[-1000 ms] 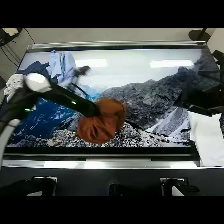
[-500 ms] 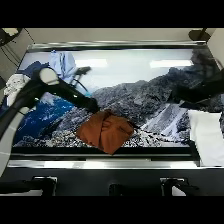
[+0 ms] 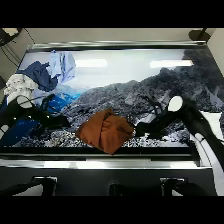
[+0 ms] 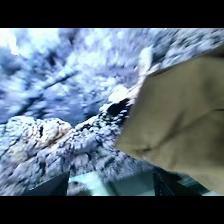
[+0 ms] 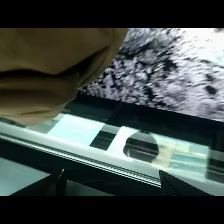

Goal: Fold the shirts.

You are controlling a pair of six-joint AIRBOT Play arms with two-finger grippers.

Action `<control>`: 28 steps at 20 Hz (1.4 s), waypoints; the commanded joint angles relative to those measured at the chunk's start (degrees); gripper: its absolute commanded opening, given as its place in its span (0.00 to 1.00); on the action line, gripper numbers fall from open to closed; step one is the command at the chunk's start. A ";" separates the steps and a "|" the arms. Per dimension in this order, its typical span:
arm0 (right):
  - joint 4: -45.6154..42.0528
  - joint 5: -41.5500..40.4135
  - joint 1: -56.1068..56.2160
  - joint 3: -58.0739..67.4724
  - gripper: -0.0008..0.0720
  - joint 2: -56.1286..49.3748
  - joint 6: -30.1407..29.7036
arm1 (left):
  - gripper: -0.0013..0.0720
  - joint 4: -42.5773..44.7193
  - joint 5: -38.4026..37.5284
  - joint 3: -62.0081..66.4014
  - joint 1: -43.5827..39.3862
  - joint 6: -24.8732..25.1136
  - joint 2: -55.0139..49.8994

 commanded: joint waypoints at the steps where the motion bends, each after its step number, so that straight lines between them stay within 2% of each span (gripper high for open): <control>1: 5.03 -4.48 3.93 -7.04 0.95 0.13 -0.26 | 0.83 -5.55 9.25 -8.15 0.02 2.62 -0.42; 6: 5.79 -5.79 4.61 -7.26 0.95 0.13 0.52 | 0.83 -6.10 11.56 -8.07 -5.55 3.58 -4.70; 7: 6.29 -6.21 4.61 -7.50 0.95 0.13 0.76 | 0.71 -6.40 12.20 -8.07 -6.51 3.65 -5.20; 9: 7.69 -6.99 4.61 -8.46 0.95 0.13 0.92 | 0.65 -8.68 13.20 -8.07 -7.63 4.04 -5.70; 12: 12.66 -11.28 4.68 -12.02 0.95 0.13 -0.13 | 0.48 -10.73 15.50 -8.07 -8.33 3.74 -5.75; 13: 14.03 -12.68 5.68 -13.46 0.96 0.13 -1.95 | 0.25 -11.17 15.56 -8.07 -8.28 3.76 -5.75; 14: 14.08 -14.32 7.69 -14.64 0.96 0.13 -2.16 | 0.13 -11.21 15.50 -8.07 -8.31 3.78 -5.73; 15: 14.73 -16.85 10.64 -15.78 0.96 0.04 -2.14 | 0.06 -11.19 15.23 -8.07 -8.31 3.87 -5.70; 20: 17.88 -35.34 23.65 -17.31 0.95 -1.33 1.81 | 0.06 -11.04 13.53 -8.00 -8.28 4.92 -5.35; 23: 23.76 -41.92 27.10 -17.31 0.93 -5.27 1.70 | 0.06 -11.06 12.81 -8.00 -8.28 4.90 -5.27; 24: 23.89 -43.36 27.56 -17.31 0.90 -6.27 1.73 | 0.06 -11.06 12.33 -7.98 -8.28 4.92 -5.27; 27: 23.78 -48.83 27.54 -17.27 0.63 -6.93 1.86 | 0.06 -11.06 11.89 -7.91 -8.28 5.05 -5.05; 28: 23.82 -48.81 27.54 -17.05 0.29 -6.93 2.29 | 0.06 -11.06 11.89 -7.89 -8.28 5.05 -4.85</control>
